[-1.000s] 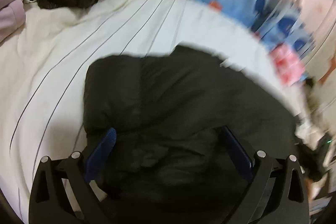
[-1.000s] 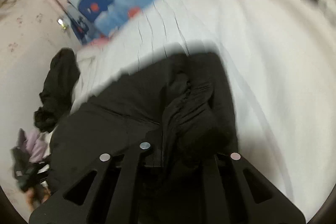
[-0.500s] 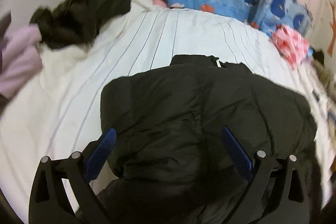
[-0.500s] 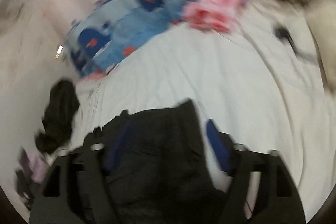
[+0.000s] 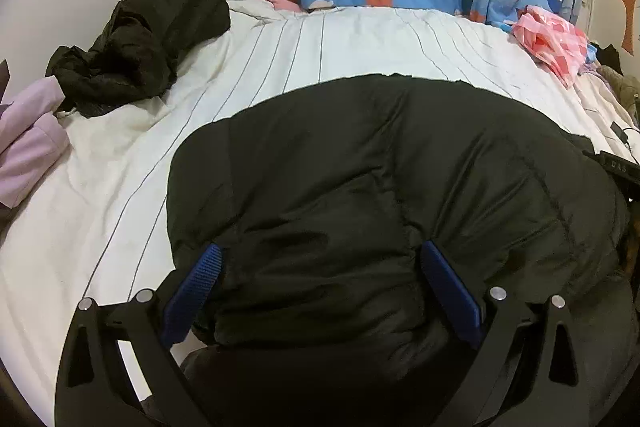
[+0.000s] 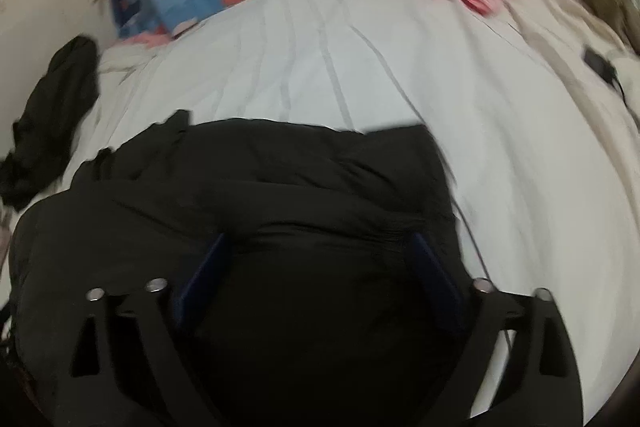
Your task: Fold large clothes
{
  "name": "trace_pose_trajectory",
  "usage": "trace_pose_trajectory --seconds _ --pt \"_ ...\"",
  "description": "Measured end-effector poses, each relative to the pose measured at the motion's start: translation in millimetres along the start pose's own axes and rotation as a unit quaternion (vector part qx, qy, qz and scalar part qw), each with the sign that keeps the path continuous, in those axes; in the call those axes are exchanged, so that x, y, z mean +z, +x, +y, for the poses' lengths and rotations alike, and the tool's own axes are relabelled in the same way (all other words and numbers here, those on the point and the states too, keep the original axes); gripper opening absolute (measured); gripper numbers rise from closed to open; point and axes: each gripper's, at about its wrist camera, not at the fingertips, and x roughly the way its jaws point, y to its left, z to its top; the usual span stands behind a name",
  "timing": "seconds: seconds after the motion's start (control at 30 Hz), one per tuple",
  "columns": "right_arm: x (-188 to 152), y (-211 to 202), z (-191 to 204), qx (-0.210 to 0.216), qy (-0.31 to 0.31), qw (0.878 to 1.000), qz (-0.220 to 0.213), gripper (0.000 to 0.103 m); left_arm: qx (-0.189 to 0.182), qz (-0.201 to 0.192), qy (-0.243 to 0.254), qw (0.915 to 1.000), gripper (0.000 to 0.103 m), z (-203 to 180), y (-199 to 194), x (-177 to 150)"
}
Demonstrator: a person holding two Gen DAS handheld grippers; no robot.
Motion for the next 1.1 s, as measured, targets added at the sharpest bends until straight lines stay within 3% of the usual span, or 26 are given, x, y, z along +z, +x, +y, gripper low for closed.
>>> trace_pose_trajectory --seconds 0.1,0.4,0.5,0.57,0.7,0.87,0.93,1.1 --pt "-5.4 -0.9 -10.3 0.018 0.017 1.000 0.003 0.093 0.001 0.000 0.003 1.0000 0.096 -1.5 1.2 -1.2" --pt "-7.8 -25.3 -7.8 -0.001 -0.002 1.000 -0.008 0.093 0.008 0.003 0.005 1.0000 0.096 -5.5 1.3 -2.3" --pt "-8.7 -48.9 -5.8 -0.010 -0.008 0.999 -0.033 0.093 0.008 0.003 0.005 0.9999 0.096 -6.1 0.3 -2.6" --pt "-7.9 -75.0 0.2 -0.011 -0.016 0.997 -0.075 0.093 0.008 0.001 0.004 1.0000 0.096 -5.5 -1.1 -2.2" --pt "-6.8 -106.2 25.3 0.013 -0.061 0.991 -0.122 0.093 0.006 -0.026 -0.021 0.9994 0.096 -3.3 -15.8 0.4" --pt "-19.9 -75.3 49.2 0.021 -0.110 0.992 -0.060 0.093 -0.006 -0.059 -0.021 0.9980 0.096 -15.0 -27.5 3.1" --pt "-28.5 -49.1 43.2 0.007 -0.103 0.994 -0.019 0.093 -0.011 -0.051 -0.004 0.9986 0.096 -22.0 -22.6 2.3" --pt "-35.0 -29.0 34.2 -0.007 -0.082 0.997 0.001 0.093 -0.010 -0.014 0.030 0.9994 0.096 -34.8 2.9 -3.8"
